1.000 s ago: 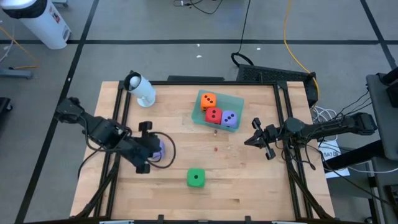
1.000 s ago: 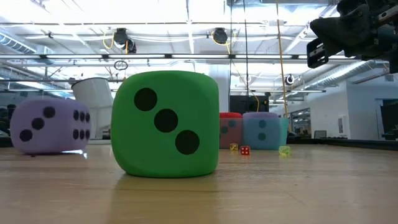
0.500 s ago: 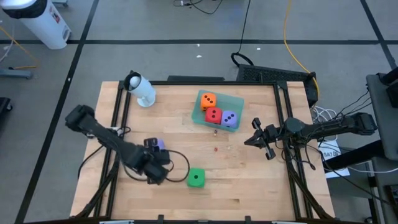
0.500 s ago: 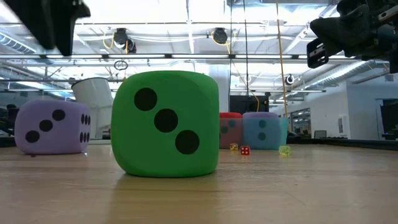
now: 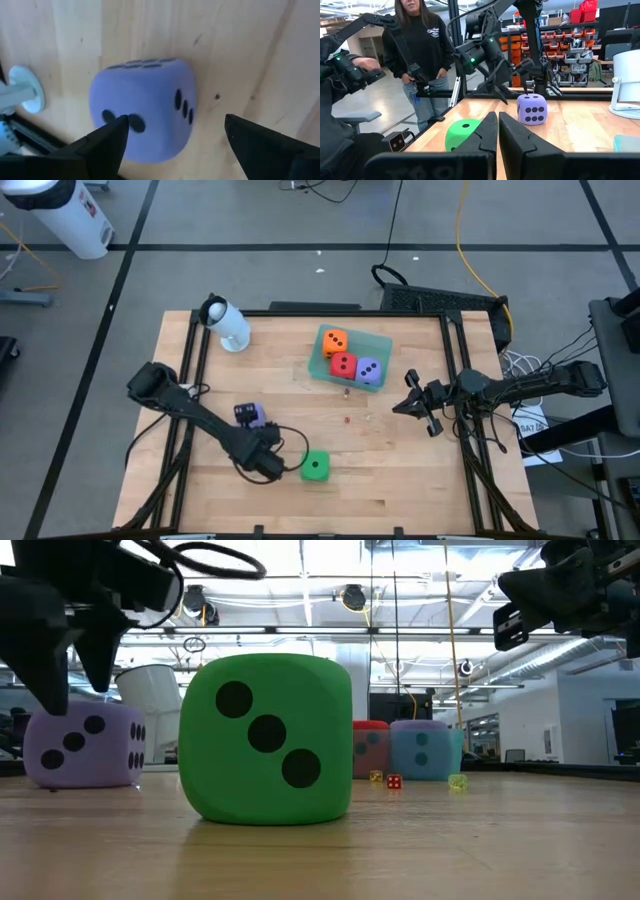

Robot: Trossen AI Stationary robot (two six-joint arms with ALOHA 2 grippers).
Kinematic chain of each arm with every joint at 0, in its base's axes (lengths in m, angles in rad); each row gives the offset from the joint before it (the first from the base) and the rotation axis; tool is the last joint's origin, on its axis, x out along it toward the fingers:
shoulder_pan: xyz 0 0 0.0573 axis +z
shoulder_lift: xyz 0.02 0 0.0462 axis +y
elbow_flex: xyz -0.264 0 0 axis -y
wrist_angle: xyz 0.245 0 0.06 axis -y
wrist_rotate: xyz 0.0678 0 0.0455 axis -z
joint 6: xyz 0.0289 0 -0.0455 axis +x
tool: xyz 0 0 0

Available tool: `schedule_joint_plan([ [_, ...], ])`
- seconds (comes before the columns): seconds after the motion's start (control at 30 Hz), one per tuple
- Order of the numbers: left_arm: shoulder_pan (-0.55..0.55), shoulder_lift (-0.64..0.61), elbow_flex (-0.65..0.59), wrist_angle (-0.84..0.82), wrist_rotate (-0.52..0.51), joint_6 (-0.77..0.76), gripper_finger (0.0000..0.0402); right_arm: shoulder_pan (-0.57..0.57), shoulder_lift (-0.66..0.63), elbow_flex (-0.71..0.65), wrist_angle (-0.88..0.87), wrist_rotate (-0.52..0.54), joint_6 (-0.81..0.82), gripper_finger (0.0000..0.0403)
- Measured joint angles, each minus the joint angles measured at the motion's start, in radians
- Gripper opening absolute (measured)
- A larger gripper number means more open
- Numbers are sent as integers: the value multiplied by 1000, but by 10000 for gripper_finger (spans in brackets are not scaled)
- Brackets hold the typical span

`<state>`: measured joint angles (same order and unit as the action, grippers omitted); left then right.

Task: Pick & Place Dice
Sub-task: Put the large purple die into the blue bin

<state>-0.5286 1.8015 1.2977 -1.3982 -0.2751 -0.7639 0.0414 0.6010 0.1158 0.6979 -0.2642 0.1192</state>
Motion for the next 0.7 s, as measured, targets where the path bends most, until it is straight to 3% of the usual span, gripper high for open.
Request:
schedule_joint_plan([
  [0.33,34,-2,-9,-5,-34,-26,301,0,0,0,0,0,0,9],
  [0.7,52,-10,-188,129,-45,-39,283,0,0,0,-6,-1,0,9],
])
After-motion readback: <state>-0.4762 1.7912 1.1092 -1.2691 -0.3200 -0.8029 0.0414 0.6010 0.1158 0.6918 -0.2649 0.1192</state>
